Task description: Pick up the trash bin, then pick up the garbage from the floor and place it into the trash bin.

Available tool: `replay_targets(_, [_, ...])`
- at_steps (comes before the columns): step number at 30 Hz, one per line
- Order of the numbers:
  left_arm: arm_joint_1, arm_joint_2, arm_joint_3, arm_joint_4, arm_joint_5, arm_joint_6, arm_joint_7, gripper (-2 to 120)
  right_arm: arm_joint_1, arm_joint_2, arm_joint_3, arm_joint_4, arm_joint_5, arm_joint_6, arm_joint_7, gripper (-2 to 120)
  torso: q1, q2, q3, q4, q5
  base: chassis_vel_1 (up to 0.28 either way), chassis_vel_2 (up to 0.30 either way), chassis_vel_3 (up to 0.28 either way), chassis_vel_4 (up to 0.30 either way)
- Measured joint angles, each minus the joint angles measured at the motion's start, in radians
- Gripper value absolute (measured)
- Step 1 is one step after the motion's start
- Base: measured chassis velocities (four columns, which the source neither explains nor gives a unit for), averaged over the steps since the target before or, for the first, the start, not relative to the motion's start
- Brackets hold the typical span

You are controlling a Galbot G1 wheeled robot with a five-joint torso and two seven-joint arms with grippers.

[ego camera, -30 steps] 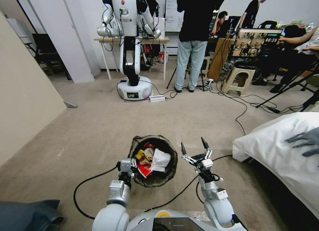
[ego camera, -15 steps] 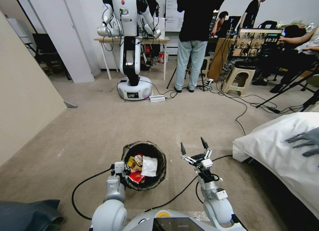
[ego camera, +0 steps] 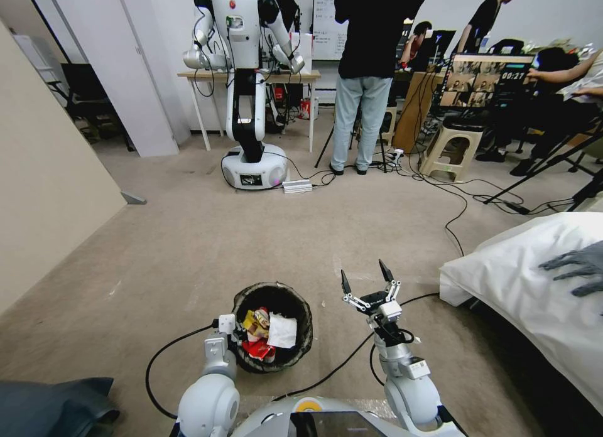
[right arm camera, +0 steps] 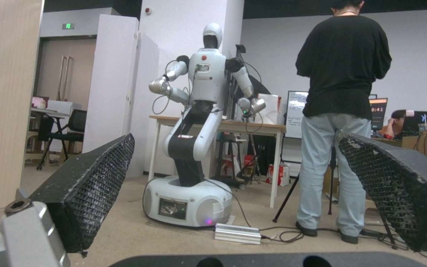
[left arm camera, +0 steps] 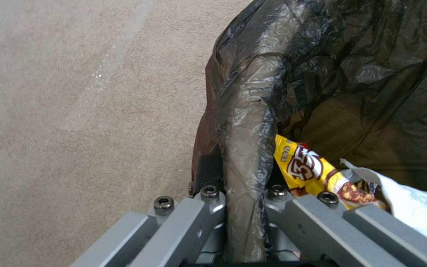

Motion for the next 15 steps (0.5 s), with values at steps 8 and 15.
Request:
replay_targets(8, [-0.005,-0.002,0.000,0.005,-0.028,0.001,-0.008,7,0.001,0.002,-0.002,-0.004,0.000,0.000,-0.010,100,0.000,0.000,0.000,-0.0005,-0.0013,0.000,0.000,0.000,0.000])
replay_targets(15, [-0.007,-0.004,0.007,0.003,-0.039,0.006,-0.008,30,-0.003,0.005,-0.004,-0.006,-0.002,0.002,-0.011,100,0.000,0.000,0.000,-0.0009,-0.0021,0.000,0.000,0.000,0.000])
